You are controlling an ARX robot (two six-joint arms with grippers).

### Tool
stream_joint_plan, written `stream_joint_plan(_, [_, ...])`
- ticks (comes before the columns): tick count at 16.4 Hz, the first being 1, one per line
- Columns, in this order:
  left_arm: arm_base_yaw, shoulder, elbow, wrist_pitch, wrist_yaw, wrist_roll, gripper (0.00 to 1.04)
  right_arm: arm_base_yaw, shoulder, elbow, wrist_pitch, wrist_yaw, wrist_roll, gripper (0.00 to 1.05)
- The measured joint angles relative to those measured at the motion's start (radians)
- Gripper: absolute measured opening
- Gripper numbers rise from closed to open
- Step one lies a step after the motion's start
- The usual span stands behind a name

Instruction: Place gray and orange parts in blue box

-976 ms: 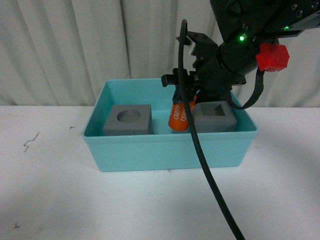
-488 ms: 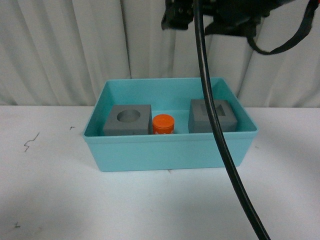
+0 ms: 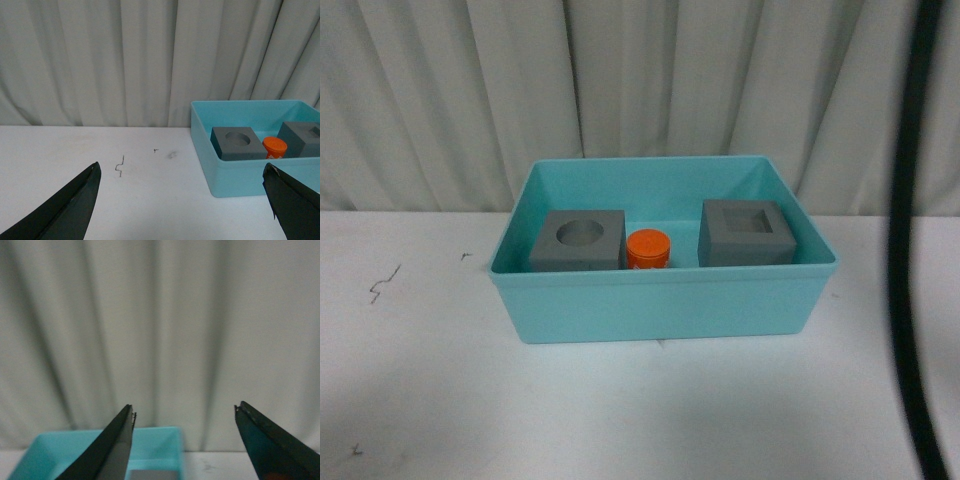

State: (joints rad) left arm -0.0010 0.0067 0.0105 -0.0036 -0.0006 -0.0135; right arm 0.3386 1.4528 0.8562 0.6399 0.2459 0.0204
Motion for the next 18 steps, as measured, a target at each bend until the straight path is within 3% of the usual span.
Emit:
stream_joint_plan(8, [0.000,0.000,0.000,0.000,0.000,0.000,0.98,-0.085,-0.139,-0.214,0.101,0.037,-0.007,0.43])
stream_joint_plan(13, [0.000,0.000,0.000,0.000,0.000,0.000,0.98,-0.156,-0.290,-0.487,0.155,-0.064,-0.017,0.02])
stream_joint_plan(18, [0.000,0.000,0.000,0.000,0.000,0.000,0.98,-0.244,-0.522,-0.689,0.124,-0.146,-0.018,0.02])
